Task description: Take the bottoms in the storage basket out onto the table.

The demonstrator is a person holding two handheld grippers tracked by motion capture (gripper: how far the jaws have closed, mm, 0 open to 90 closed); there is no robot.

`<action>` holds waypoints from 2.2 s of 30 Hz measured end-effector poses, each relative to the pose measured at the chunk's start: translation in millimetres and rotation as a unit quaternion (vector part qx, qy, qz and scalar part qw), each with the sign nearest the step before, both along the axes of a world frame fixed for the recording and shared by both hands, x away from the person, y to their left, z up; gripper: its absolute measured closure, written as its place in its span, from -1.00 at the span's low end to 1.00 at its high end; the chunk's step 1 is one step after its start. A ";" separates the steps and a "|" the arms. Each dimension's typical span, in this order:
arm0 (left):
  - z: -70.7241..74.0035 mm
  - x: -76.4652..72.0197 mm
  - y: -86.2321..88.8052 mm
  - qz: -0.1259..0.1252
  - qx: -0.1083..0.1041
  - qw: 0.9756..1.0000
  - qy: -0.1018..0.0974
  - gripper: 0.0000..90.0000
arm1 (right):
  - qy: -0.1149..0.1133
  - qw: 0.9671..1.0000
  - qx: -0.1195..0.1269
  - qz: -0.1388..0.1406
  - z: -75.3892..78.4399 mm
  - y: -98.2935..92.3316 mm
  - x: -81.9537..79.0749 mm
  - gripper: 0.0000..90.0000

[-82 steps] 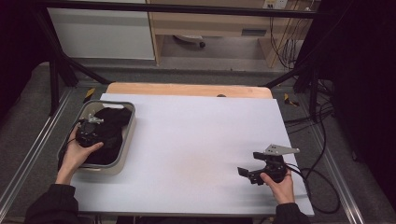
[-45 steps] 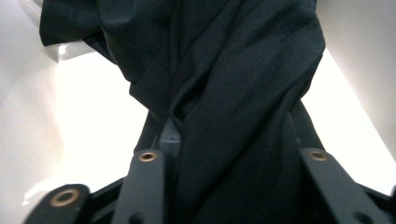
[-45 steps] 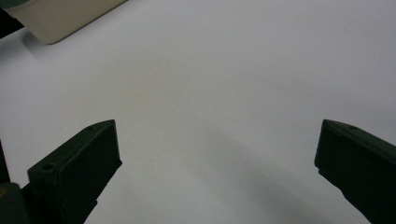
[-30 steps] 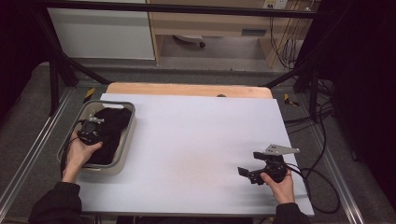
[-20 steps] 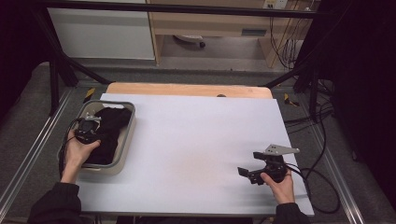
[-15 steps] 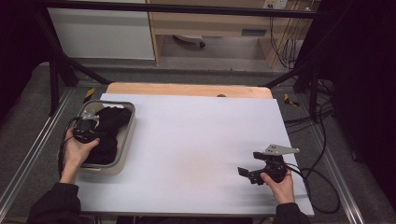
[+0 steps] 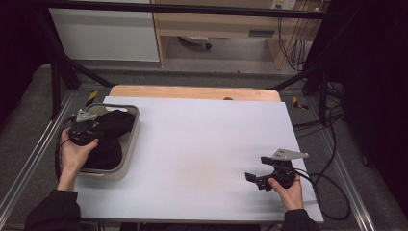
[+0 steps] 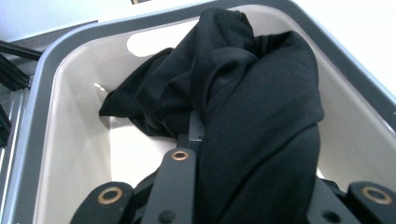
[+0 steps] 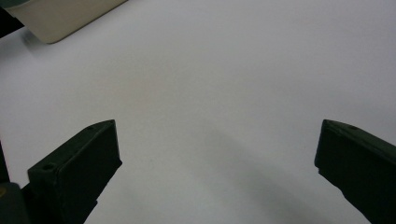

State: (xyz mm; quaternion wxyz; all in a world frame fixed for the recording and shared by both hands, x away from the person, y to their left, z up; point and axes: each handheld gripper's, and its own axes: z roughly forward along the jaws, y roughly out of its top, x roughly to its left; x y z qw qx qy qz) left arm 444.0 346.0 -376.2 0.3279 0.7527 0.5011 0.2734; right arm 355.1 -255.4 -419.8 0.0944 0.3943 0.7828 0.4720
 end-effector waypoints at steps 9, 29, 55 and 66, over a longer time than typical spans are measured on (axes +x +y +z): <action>12.4 -8.6 -1.6 -0.005 -0.008 1.000 -0.024 0.75 | 0.000 1.000 0.000 0.000 0.1 0.0 -0.1 -0.99; 33.1 -22.2 -0.3 -0.011 -0.025 0.998 -0.057 0.75 | 0.000 1.000 0.000 0.000 -0.1 0.1 -0.1 -0.99; 62.7 -41.1 -0.6 -0.016 -0.042 0.993 -0.110 0.75 | -0.001 1.000 0.000 0.001 0.1 0.0 -0.2 -0.99; 73.4 -49.1 -0.1 -0.014 -0.058 0.989 -0.138 0.75 | -0.001 1.000 0.001 0.001 0.0 0.2 -0.3 -0.99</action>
